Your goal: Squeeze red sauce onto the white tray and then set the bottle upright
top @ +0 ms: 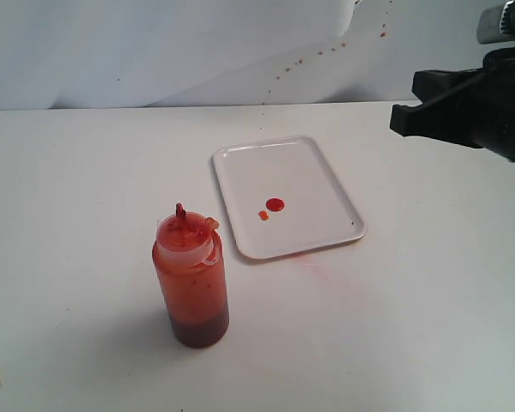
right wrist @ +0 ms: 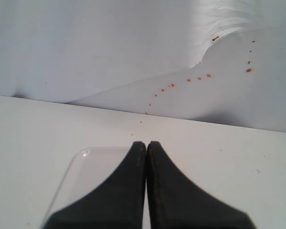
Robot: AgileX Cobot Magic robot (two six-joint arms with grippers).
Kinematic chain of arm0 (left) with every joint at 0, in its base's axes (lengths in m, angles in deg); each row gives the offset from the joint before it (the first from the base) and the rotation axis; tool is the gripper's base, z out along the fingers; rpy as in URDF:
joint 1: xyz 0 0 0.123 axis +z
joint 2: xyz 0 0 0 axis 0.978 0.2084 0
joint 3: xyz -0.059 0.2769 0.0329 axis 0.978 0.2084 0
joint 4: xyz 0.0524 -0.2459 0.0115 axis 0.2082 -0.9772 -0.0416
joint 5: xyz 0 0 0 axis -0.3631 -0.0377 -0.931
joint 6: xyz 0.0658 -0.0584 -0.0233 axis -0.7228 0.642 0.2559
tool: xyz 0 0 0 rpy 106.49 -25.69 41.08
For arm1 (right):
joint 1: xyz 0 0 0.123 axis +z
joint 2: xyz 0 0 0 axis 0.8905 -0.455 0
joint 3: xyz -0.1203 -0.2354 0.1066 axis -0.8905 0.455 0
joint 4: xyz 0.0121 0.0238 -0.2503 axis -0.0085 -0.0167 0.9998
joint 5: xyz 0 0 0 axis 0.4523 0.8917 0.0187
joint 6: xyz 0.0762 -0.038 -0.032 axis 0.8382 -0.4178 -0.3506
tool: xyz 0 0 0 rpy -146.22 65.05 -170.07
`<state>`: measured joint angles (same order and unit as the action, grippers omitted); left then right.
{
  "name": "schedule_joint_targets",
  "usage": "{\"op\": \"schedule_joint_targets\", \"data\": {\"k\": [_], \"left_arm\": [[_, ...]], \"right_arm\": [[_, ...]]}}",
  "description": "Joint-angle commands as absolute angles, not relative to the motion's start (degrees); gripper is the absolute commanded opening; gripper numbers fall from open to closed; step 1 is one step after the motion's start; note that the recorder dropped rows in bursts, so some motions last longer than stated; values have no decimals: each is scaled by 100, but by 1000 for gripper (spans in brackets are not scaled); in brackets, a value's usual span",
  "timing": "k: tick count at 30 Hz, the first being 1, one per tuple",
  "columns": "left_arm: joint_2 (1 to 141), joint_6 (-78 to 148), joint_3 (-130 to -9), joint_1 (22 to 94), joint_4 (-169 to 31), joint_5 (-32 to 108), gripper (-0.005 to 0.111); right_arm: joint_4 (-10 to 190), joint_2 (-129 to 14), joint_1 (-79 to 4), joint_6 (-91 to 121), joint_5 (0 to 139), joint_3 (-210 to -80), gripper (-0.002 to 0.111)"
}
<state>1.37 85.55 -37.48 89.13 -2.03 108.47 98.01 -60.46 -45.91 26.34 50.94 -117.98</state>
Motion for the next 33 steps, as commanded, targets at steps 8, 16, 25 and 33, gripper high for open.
{"op": "schedule_joint_targets", "data": {"k": [8,16,25,33], "left_arm": [[115,8555,-3685,8878,-227,10792,0],[115,8543,-2858,8878,-285,10792,0],[115,8554,-1985,8878,-377,10792,0],[115,8554,-1508,8878,-1553,10792,0]], "right_arm": [[9784,-6008,-4632,2636,5072,-11781,0],[9784,-6008,-4632,2636,5072,-11781,0],[9784,-6008,-4632,2636,5072,-11781,0],[9784,-6008,-4632,2648,5072,-11781,0]]}}
